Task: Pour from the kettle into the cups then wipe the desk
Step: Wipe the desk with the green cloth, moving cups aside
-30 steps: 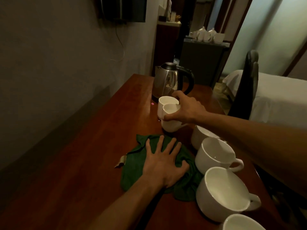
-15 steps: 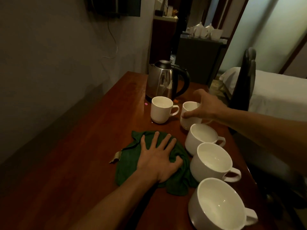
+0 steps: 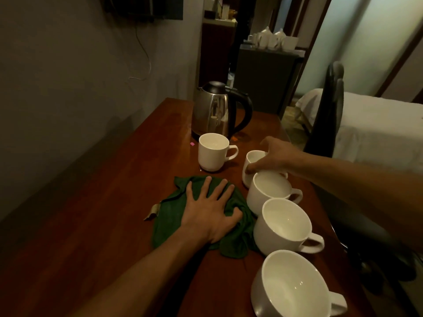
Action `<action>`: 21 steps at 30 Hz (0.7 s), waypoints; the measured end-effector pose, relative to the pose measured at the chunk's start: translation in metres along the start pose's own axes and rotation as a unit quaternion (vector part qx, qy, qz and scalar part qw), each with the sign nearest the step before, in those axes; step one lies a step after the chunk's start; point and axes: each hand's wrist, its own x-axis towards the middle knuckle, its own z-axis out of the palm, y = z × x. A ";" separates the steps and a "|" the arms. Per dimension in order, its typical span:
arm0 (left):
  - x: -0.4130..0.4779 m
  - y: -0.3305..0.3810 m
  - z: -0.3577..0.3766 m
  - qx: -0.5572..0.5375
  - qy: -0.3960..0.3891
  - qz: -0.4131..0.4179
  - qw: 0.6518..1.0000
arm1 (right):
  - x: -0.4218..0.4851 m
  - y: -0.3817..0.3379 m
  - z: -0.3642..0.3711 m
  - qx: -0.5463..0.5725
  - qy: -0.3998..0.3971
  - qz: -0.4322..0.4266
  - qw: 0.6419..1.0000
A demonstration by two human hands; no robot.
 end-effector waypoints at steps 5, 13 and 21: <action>0.007 -0.002 0.001 0.005 -0.005 -0.001 1.000 | 0.007 0.000 0.000 -0.021 -0.039 0.009 0.999; 0.017 -0.004 -0.001 0.002 -0.007 -0.007 1.000 | 0.025 -0.048 -0.006 -0.023 -0.036 -0.079 0.996; 0.021 -0.005 0.000 0.003 -0.007 -0.002 1.000 | 0.041 -0.089 0.017 0.001 -0.013 -0.130 0.991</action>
